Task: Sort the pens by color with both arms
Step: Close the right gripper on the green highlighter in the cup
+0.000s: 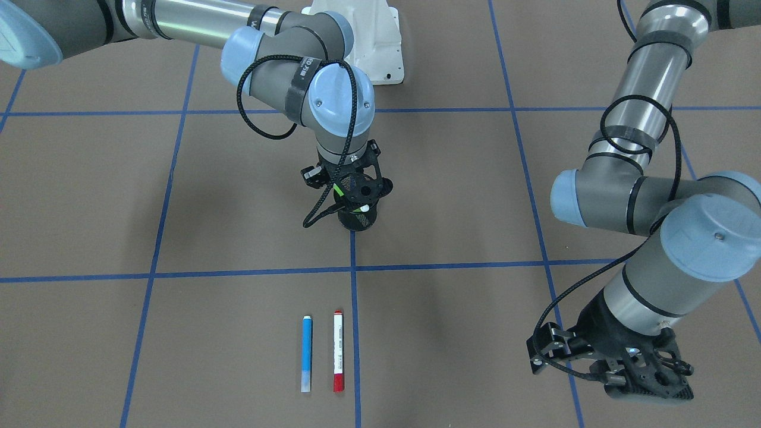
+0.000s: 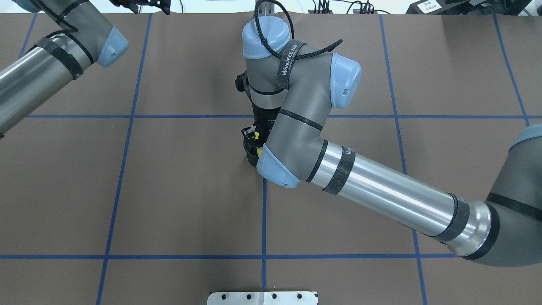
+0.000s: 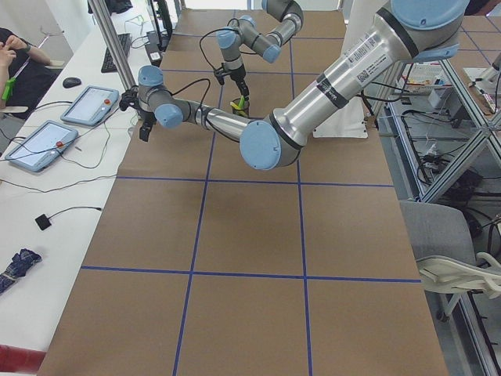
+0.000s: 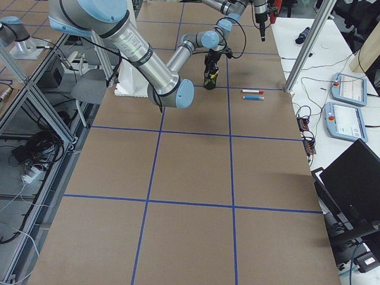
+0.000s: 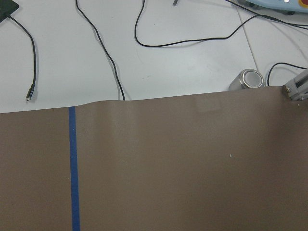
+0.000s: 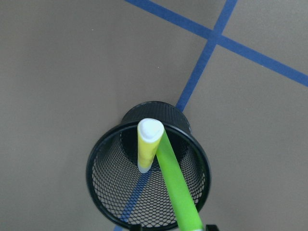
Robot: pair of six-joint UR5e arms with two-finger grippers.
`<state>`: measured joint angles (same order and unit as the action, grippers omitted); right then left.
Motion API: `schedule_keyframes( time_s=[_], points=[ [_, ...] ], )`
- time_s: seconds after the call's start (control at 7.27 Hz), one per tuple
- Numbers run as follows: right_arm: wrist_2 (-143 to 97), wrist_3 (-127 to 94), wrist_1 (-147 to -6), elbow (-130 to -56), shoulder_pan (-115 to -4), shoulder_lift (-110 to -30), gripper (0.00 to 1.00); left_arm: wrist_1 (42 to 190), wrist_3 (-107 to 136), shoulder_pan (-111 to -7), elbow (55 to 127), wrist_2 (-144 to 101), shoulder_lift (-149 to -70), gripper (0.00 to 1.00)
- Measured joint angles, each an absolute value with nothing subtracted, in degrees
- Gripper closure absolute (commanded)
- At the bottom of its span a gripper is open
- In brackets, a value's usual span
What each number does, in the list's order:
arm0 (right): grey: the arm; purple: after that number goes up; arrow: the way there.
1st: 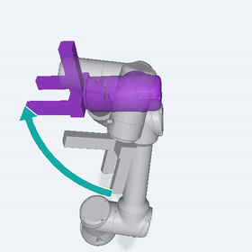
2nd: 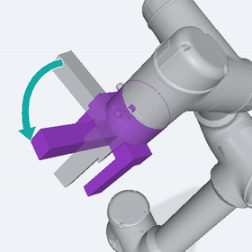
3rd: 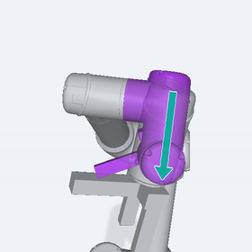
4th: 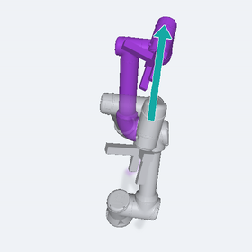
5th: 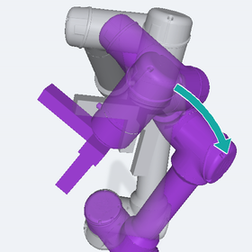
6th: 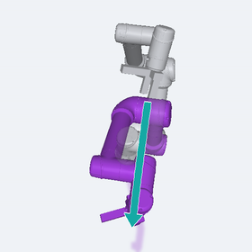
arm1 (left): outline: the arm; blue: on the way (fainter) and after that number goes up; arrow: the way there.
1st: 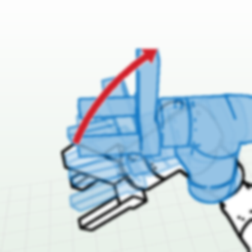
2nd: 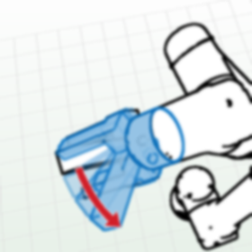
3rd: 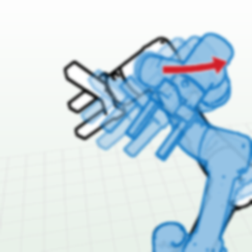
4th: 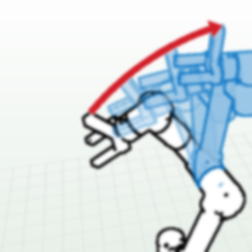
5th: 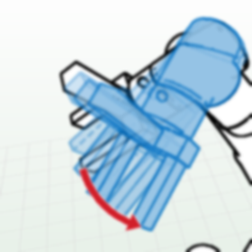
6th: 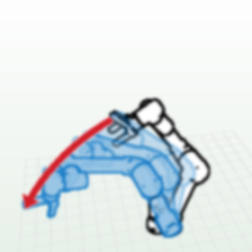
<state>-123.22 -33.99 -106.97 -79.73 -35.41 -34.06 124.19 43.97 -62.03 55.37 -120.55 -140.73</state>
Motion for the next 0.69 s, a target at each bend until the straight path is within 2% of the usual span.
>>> schedule_keyframes(
  time_s=[0.69],
  points=[
    [-122.6,-34.0,-106.6,-79.5,-35.4,-34.3,0.51,124.2,44.0,-62.0,55.4,-120.5,-140.7,0.01]
  ],
)
